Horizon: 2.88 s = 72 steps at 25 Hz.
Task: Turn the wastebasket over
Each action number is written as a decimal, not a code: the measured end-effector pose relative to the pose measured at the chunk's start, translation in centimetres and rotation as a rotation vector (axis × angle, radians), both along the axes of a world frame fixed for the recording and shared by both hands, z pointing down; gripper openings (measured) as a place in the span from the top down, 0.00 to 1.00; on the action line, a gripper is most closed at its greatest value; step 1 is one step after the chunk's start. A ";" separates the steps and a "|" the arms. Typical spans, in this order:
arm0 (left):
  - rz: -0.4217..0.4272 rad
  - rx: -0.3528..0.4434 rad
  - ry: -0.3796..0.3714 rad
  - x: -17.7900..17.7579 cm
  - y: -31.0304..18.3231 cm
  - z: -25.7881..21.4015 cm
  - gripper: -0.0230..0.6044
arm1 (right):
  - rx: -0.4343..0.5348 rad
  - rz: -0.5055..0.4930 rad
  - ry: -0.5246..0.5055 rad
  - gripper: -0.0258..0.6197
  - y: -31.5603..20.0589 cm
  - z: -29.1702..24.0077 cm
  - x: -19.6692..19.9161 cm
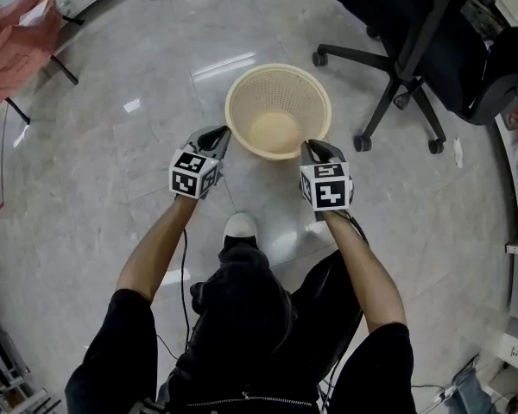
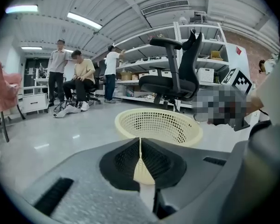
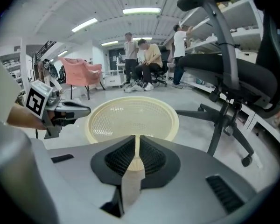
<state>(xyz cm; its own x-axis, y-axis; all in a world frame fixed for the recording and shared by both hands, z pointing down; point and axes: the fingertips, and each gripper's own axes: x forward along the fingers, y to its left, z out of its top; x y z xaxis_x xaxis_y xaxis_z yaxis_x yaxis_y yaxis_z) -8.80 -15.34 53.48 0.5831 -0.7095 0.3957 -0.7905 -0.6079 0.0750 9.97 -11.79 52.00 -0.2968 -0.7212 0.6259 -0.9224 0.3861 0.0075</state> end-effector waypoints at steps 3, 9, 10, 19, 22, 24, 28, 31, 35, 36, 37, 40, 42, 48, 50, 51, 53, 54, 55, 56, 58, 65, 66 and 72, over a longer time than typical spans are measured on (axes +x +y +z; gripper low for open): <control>-0.010 0.047 0.009 -0.3 0.3 -1.1 0.96 | 0.083 0.016 -0.036 0.92 -0.5 -2.1 0.8; 0.033 0.099 0.024 -0.3 0.9 -3.8 0.96 | 0.194 -0.040 -0.110 0.92 -0.9 -6.2 0.6; 0.035 0.100 0.026 -0.3 0.7 -4.2 0.96 | 0.204 -0.048 -0.114 0.93 -1.1 -6.6 0.4; 0.097 0.124 0.064 1.1 -0.6 -7.9 0.96 | 0.152 -0.055 -0.072 0.93 -2.9 -5.3 -0.9; 0.116 0.138 0.082 1.8 -2.2 -9.0 0.96 | 0.153 -0.060 -0.061 0.93 -3.9 -5.8 -1.1; 0.129 0.142 0.099 2.5 -3.6 -9.8 0.96 | 0.153 -0.058 -0.073 0.93 -4.8 -6.5 -1.0; 0.158 0.142 0.128 4.1 -6.1 -12.7 0.96 | 0.167 -0.051 -0.081 0.93 -7.2 -9.1 -0.4; 0.172 0.140 0.130 4.5 -6.6 -15.8 0.96 | 0.150 -0.027 -0.097 0.93 -7.6 -11.9 -0.4; 0.153 0.096 0.150 3.7 -5.5 -21.0 0.96 | 0.095 -0.003 -0.069 0.94 -5.9 -16.7 -0.8; 0.152 0.083 0.150 3.5 -5.2 -22.5 0.96 | 0.089 -0.005 -0.061 0.94 -5.5 -18.3 -1.0; 0.148 0.070 0.153 3.4 -5.0 -24.1 0.96 | 0.088 -0.013 -0.055 0.94 -5.0 -20.1 -1.3; 0.136 0.041 0.160 3.2 -4.1 -30.1 0.96 | 0.080 -0.009 -0.073 0.94 -3.6 -26.4 -1.9; 0.133 0.029 0.155 3.2 -3.3 -34.3 0.96 | 0.077 0.017 -0.094 0.94 -2.6 -30.8 -2.3; 0.127 0.045 0.135 3.8 -0.2 -46.4 0.96 | 0.112 0.016 -0.124 0.94 -0.5 -43.0 -4.1; 0.113 0.051 0.145 3.5 0.6 -50.0 0.96 | 0.127 0.002 -0.131 0.94 0.2 -46.6 -4.8; 0.106 0.053 0.148 3.2 1.0 -51.7 0.96 | 0.133 0.000 -0.136 0.94 0.7 -48.4 -5.0; 0.095 0.055 0.151 2.8 2.0 -55.1 0.96 | 0.146 -0.003 -0.148 0.94 1.9 -51.9 -5.5; 0.090 0.058 0.154 2.7 2.6 -56.8 0.96 | 0.156 -0.004 -0.153 0.94 2.4 -53.6 -5.7; 0.087 0.064 0.157 2.8 3.2 -58.3 0.96 | 0.167 -0.004 -0.158 0.94 2.9 -55.1 -5.8; 0.083 0.070 0.158 2.9 3.9 -59.7 0.96 | 0.175 -0.003 -0.163 0.94 3.5 -56.3 -5.9; 0.065 0.074 0.161 3.0 5.5 -61.7 0.96 | 0.183 -0.004 -0.166 0.94 5.1 -58.0 -6.2; 0.051 0.068 0.151 3.9 10.4 -66.0 0.96 | 0.220 -0.015 -0.179 0.94 10.3 -63.7 -6.1; 0.057 0.070 0.152 4.2 11.1 -66.6 0.96 | 0.223 -0.018 -0.174 0.94 11.2 -64.3 -6.1; 0.072 0.096 0.168 6.0 15.6 -71.0 0.96 | 0.273 -0.018 -0.187 0.95 15.9 -68.3 -4.7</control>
